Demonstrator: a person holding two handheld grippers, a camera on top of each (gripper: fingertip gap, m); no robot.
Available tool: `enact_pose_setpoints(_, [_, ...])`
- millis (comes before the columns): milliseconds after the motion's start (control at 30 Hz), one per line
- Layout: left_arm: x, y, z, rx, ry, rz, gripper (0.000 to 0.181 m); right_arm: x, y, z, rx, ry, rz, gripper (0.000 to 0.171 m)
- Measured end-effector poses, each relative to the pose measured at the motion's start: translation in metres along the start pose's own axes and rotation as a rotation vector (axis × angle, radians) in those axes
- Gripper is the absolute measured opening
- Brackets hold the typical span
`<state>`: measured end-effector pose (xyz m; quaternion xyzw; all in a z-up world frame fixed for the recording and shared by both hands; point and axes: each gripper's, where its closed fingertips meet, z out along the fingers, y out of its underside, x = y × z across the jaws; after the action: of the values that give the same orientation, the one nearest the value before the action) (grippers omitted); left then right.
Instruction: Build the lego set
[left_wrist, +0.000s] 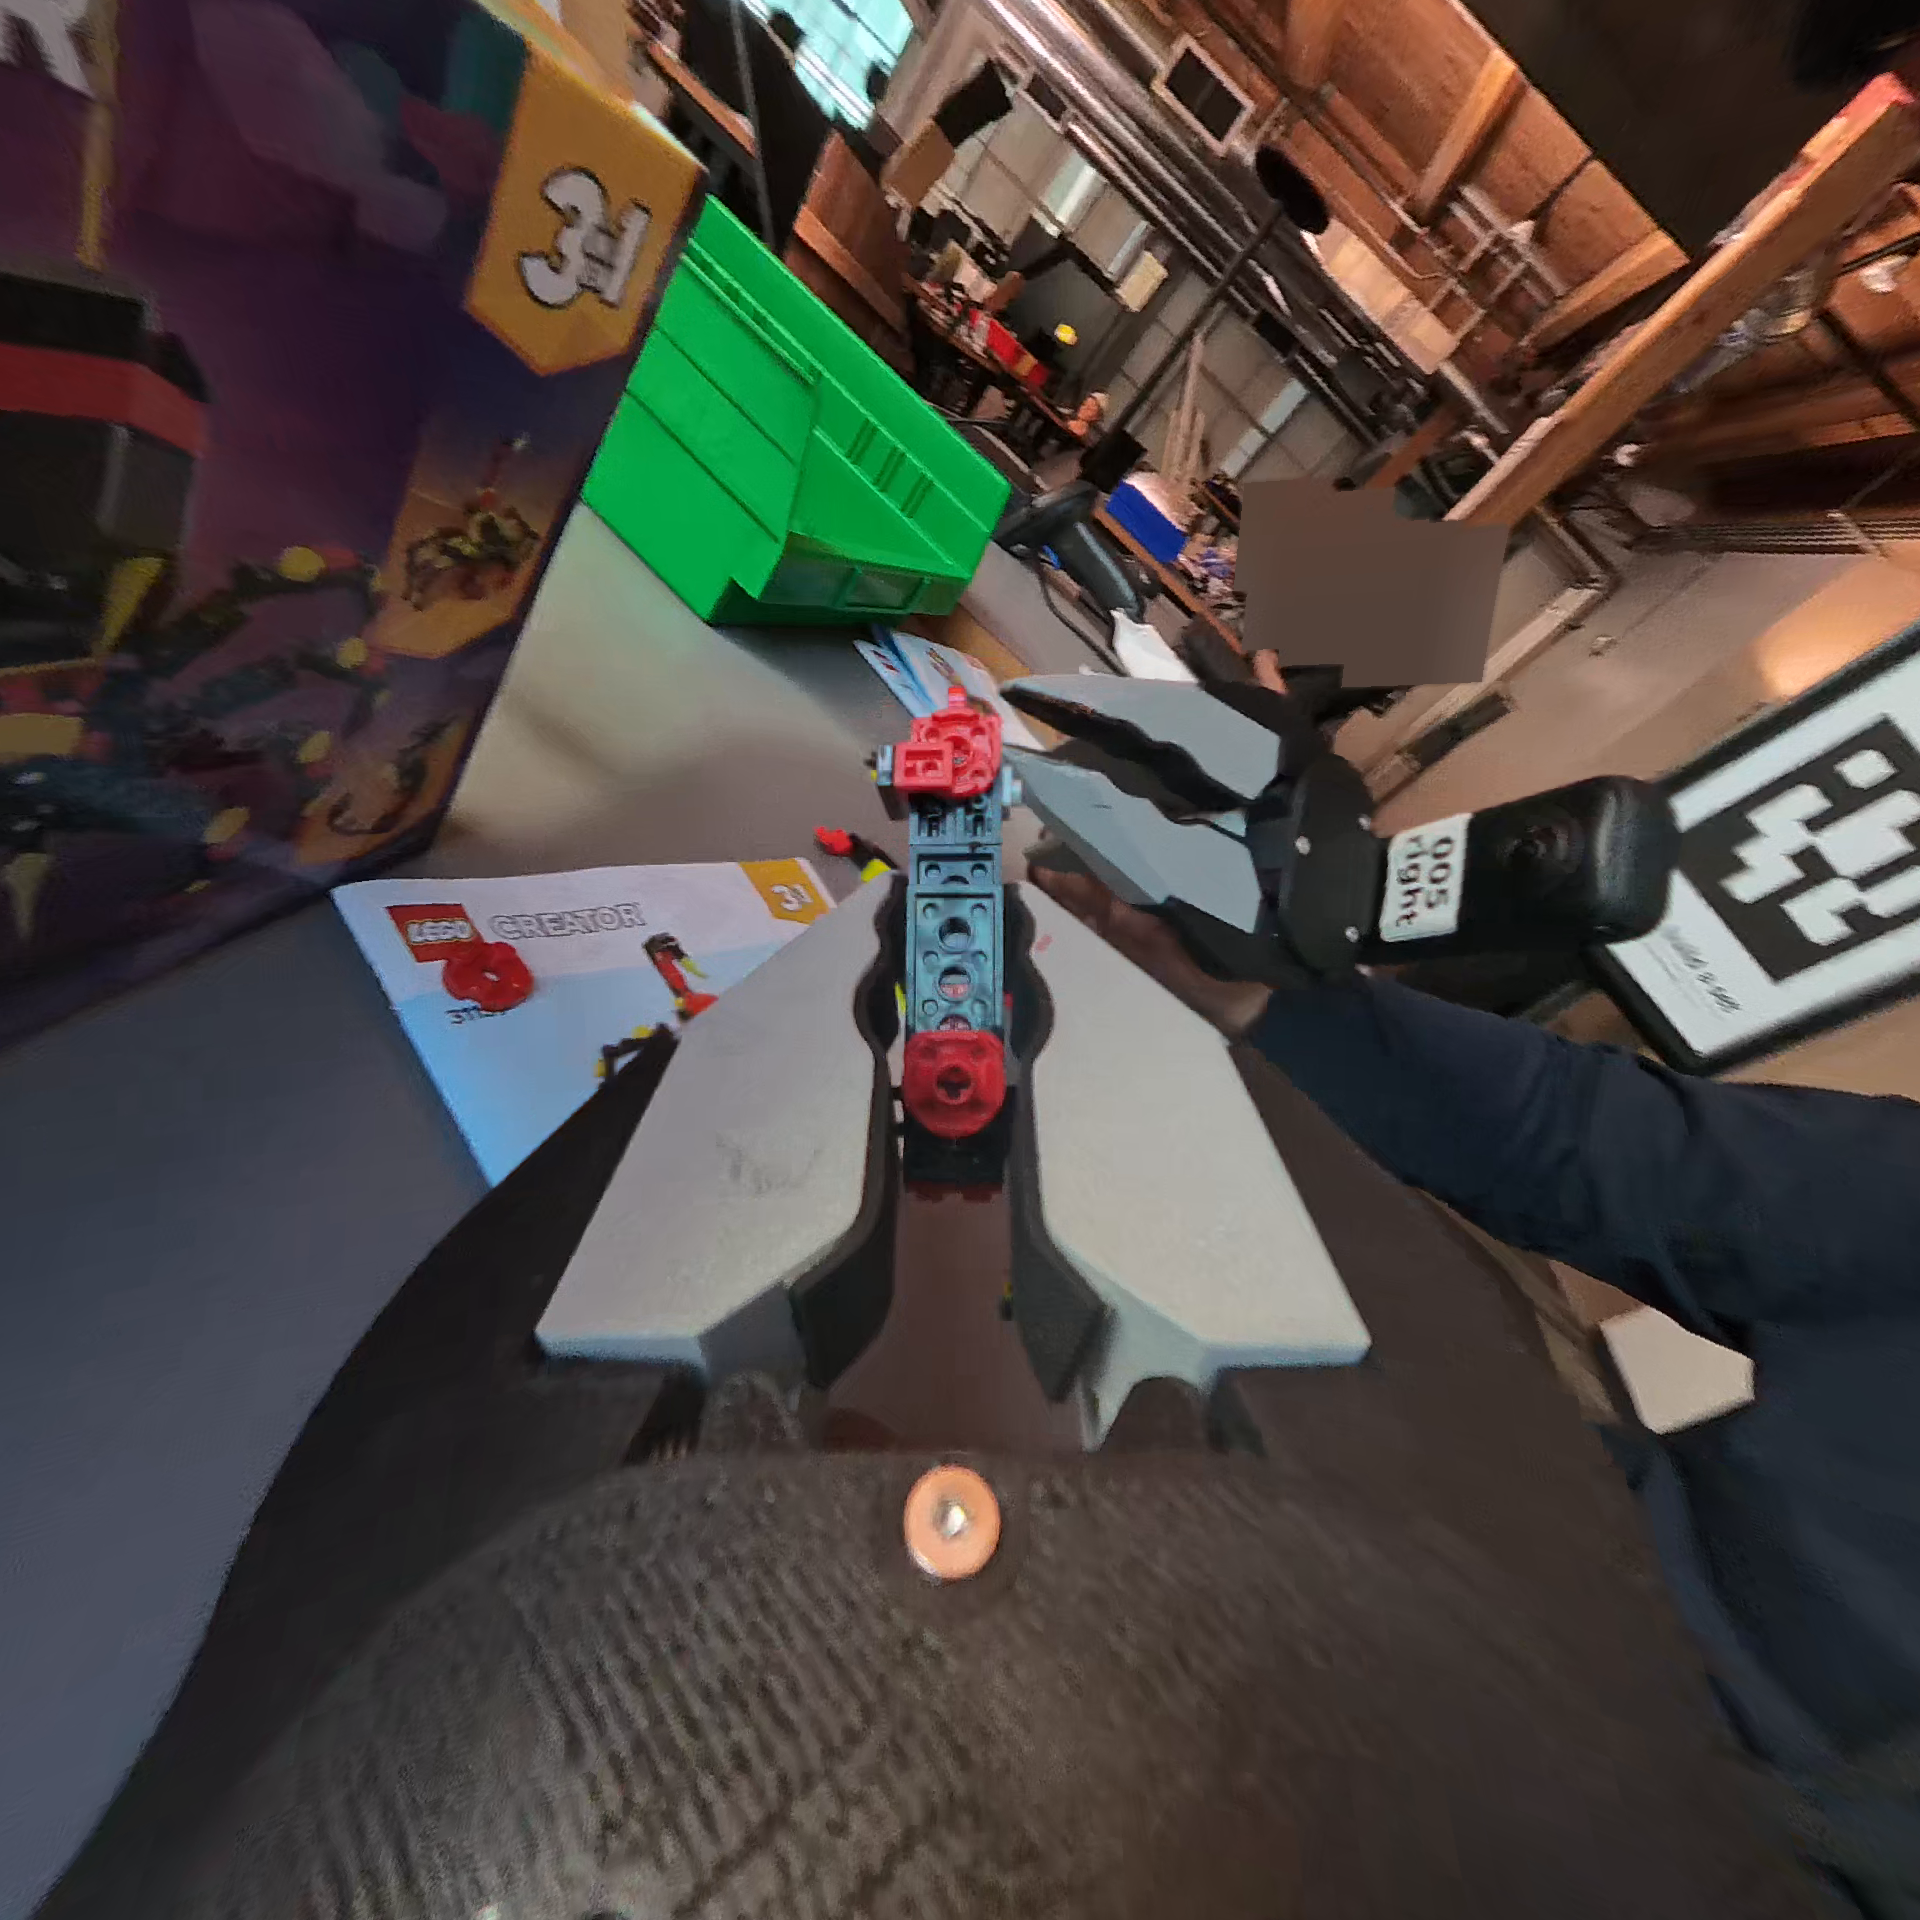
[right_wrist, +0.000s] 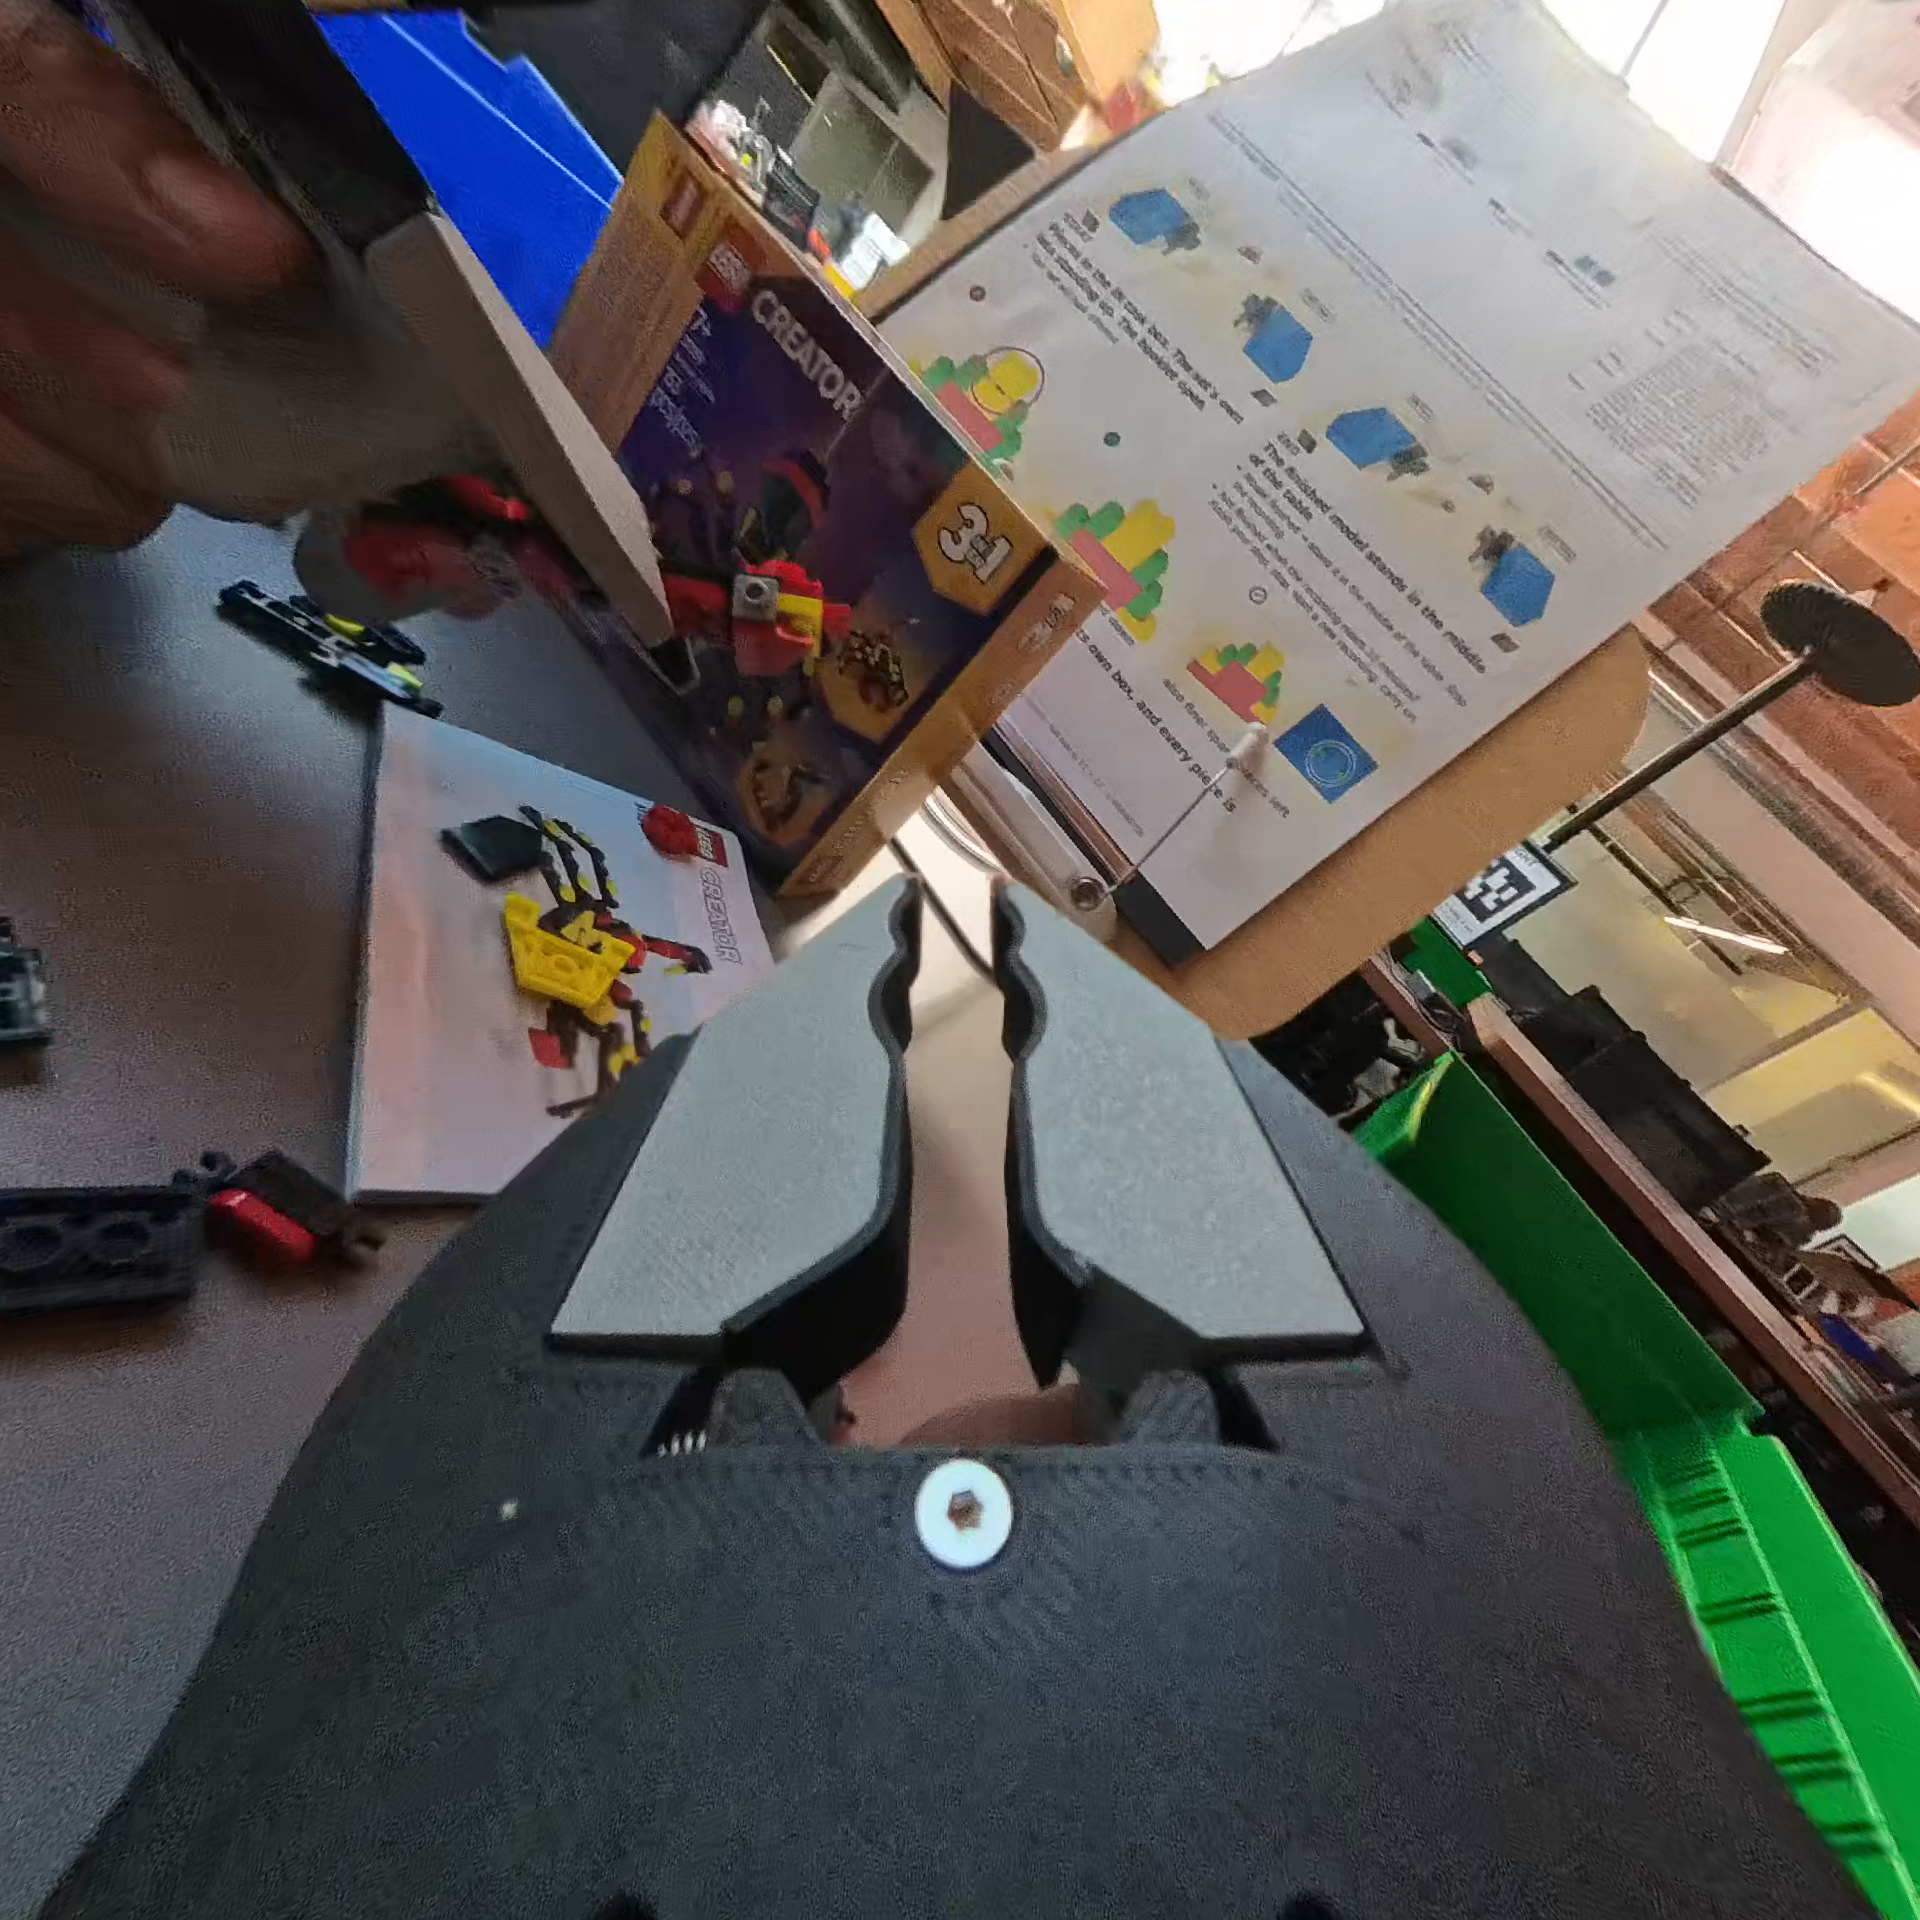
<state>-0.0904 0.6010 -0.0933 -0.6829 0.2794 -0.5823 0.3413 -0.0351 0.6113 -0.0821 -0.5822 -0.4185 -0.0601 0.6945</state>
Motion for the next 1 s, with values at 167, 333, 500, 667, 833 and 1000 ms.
enact_pose_setpoints(167, [0.017,0.017,0.007,-0.133,0.158,-0.095,0.014,-0.030,-0.018,-0.005,0.052,-0.131,-0.060,0.023])
enact_pose_setpoints(333, [0.029,0.035,0.013,-0.252,0.233,-0.160,0.014,-0.037,-0.027,-0.016,0.097,-0.167,-0.046,0.023])
enact_pose_setpoints(500, [0.046,0.041,0.016,-0.279,0.322,-0.216,0.014,-0.043,-0.031,-0.022,0.123,-0.217,-0.009,0.026])
enact_pose_setpoints(667, [0.047,0.044,0.016,-0.293,0.326,-0.210,0.014,-0.044,-0.034,-0.024,0.122,-0.227,-0.016,0.025])
enact_pose_setpoints(833, [0.051,0.040,0.013,-0.262,0.361,-0.195,0.014,-0.043,-0.038,-0.026,0.133,-0.289,0.098,0.021])
enact_pose_setpoints(1000, [0.053,0.047,0.015,-0.279,0.318,-0.098,0.015,-0.044,-0.038,-0.030,0.143,-0.376,0.207,0.021])
